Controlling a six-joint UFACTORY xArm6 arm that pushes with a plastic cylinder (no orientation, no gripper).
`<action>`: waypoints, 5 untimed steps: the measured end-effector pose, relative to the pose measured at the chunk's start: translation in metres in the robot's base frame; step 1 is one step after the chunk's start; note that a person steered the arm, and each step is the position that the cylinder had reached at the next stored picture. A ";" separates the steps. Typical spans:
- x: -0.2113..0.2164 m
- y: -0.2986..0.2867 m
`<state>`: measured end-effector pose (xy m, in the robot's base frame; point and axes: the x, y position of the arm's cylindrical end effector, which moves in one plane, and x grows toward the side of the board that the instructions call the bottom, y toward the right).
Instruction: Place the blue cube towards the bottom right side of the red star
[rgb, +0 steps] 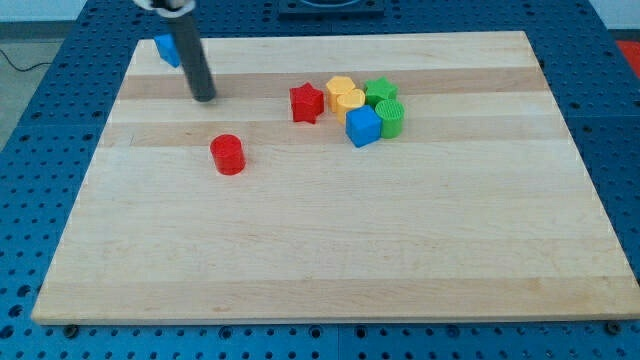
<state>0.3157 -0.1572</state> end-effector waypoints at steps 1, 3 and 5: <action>-0.019 0.057; -0.044 0.221; 0.024 0.389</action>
<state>0.3400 0.2319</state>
